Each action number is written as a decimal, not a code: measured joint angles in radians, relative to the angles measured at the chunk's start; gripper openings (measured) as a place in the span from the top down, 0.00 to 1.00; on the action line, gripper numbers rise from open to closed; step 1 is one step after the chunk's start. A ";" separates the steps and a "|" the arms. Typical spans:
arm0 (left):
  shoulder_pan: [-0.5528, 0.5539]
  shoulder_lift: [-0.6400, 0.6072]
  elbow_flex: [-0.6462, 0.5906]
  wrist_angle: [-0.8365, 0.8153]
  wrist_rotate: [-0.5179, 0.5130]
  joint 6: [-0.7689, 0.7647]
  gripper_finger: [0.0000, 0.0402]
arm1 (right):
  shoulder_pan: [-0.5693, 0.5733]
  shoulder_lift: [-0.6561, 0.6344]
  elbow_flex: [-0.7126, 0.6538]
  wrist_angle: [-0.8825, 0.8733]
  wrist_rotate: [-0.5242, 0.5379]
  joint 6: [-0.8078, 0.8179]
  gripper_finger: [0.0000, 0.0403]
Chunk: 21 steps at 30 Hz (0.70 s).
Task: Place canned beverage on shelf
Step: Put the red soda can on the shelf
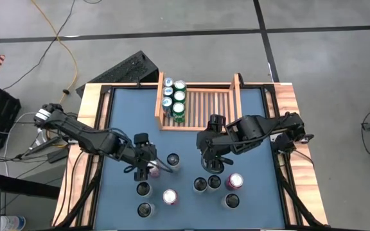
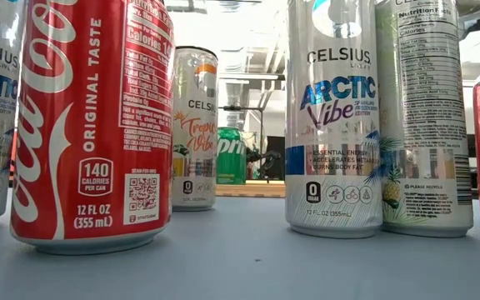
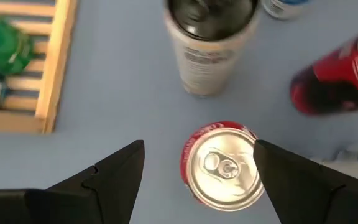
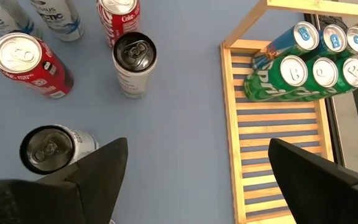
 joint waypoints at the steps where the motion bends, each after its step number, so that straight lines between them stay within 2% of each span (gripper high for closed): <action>1: 0.005 0.000 0.012 -0.008 0.000 -0.028 0.28 | 0.000 0.000 0.000 0.000 0.000 0.000 0.07; 4: 0.012 0.002 0.047 -0.035 0.004 -0.158 0.28 | 0.000 0.000 0.000 0.000 0.000 0.006 0.07; 9: -0.009 0.058 0.100 -0.123 0.037 -0.237 0.28 | 0.017 0.000 0.000 0.000 0.001 0.008 0.07; 15: -0.011 0.178 0.202 -0.226 0.034 -0.216 0.28 | 0.036 0.000 0.000 0.000 0.001 0.014 0.07; 21: -0.006 0.218 0.263 -0.239 0.074 -0.146 0.27 | 0.051 0.000 0.000 0.000 0.001 0.046 0.07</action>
